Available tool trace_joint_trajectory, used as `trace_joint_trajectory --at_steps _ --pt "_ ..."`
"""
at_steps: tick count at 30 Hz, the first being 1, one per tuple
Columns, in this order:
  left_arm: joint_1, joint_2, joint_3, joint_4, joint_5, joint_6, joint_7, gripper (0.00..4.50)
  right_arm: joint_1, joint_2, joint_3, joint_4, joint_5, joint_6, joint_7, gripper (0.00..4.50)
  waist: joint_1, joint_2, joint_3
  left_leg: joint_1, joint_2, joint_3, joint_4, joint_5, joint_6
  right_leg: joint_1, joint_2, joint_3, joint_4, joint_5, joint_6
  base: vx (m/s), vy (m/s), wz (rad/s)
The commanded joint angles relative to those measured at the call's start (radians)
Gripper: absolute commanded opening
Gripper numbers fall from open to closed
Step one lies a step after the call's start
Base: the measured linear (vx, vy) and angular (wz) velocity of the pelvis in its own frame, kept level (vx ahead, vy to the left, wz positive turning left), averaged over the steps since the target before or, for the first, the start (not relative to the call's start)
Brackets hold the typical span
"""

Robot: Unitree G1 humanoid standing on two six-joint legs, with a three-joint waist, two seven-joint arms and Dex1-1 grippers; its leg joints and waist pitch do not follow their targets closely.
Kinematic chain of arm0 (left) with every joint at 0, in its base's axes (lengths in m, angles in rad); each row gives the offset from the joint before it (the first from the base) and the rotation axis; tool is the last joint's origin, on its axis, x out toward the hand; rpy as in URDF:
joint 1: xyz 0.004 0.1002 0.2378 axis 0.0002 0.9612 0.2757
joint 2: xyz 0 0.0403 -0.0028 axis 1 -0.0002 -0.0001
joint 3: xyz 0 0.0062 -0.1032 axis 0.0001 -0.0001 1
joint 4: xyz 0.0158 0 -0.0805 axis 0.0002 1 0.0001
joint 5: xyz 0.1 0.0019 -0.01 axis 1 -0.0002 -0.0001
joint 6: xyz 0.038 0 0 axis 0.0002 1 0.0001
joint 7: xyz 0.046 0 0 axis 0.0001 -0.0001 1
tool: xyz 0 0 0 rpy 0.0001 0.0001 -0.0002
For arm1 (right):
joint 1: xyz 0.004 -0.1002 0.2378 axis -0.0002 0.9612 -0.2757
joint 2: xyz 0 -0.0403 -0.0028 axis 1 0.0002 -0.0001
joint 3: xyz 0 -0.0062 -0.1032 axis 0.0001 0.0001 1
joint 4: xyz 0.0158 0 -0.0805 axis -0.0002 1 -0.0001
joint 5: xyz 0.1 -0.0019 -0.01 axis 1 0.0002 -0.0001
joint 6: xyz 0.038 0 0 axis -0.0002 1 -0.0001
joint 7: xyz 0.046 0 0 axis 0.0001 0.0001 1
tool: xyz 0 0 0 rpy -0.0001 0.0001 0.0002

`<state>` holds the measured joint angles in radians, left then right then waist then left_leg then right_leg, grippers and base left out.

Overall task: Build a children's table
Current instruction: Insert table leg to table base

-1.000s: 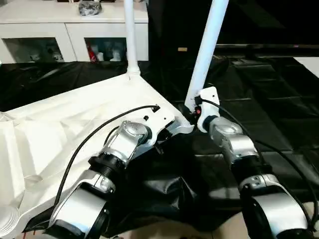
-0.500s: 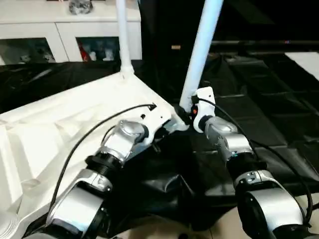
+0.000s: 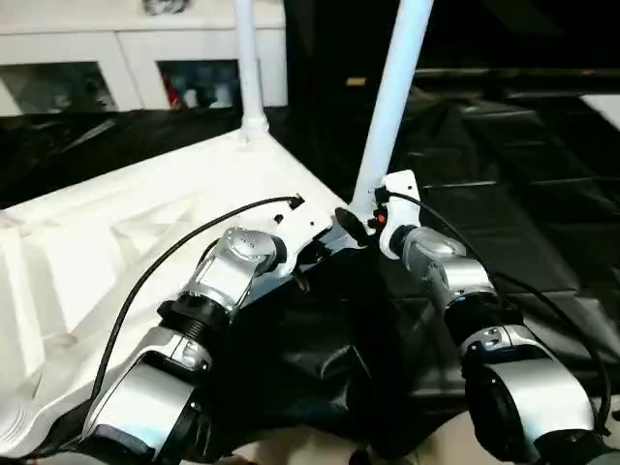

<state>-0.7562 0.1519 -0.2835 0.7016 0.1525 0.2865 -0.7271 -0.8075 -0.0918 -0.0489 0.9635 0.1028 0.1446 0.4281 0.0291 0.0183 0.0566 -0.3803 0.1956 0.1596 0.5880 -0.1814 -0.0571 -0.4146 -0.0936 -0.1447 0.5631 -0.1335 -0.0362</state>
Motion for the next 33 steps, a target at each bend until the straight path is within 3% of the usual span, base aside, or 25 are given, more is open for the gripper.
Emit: trace_joint_trajectory --at_steps 1,8,17,20,28,33 --pt "-0.032 0.002 -0.019 -0.033 0.004 -0.051 -0.016 0.0 0.001 0.002 0.021 0.0 -0.008 -0.001 0.044 3.75 0.004 0.007 -0.084 0.013 0.039 -0.001 -0.059 -0.144 0.084 0.073 -0.067 0.064 -0.041 -0.143 -0.24 0.0 0.0 0.0" --pt "-0.017 0.036 -0.02 -0.03 -0.006 -0.107 -0.072 0.0 0.033 -0.055 0.054 -0.091 -0.008 -0.016 0.172 3.75 0.009 0.003 -0.082 0.011 0.037 0.004 -0.058 -0.163 0.081 0.073 -0.065 0.067 -0.043 -0.173 -0.227 0.0 0.0 0.0" --pt "0.005 0.076 -0.02 -0.027 -0.033 -0.164 -0.164 0.0 0.118 -0.144 0.105 -0.24 -0.003 -0.001 0.344 3.75 0.023 0.002 -0.085 0.012 0.039 0.007 -0.054 -0.131 0.103 0.072 -0.063 0.07 -0.035 -0.131 -0.237 0.0 0.0 0.0" --pt "0.033 0.102 -0.031 -0.053 -0.058 -0.207 -0.262 0.0 0.157 -0.186 0.113 -0.305 0.007 0.02 0.397 3.75 0.032 0.002 -0.082 0.013 0.039 0.008 -0.055 -0.161 0.091 0.072 -0.064 0.07 -0.042 -0.191 -0.216 0.0 0.0 0.0" --pt "0.068 0.151 -0.051 -0.084 -0.083 -0.265 -0.402 0.0 0.216 -0.243 0.147 -0.402 0.013 0.053 0.5 3.75 0.037 0.002 -0.073 0.022 0.039 0.007 -0.062 -0.252 0.047 0.062 -0.062 0.072 -0.059 -0.347 -0.166 0.0 0.0 0.0" --pt "0.078 0.168 -0.052 -0.098 -0.097 -0.271 -0.445 0.0 0.236 -0.262 0.173 -0.426 0.004 0.058 0.539 3.75 0.035 0.001 -0.075 0.022 0.037 0.007 -0.062 -0.248 0.041 0.063 -0.06 0.075 -0.055 -0.332 -0.17 0.0 0.0 0.0"
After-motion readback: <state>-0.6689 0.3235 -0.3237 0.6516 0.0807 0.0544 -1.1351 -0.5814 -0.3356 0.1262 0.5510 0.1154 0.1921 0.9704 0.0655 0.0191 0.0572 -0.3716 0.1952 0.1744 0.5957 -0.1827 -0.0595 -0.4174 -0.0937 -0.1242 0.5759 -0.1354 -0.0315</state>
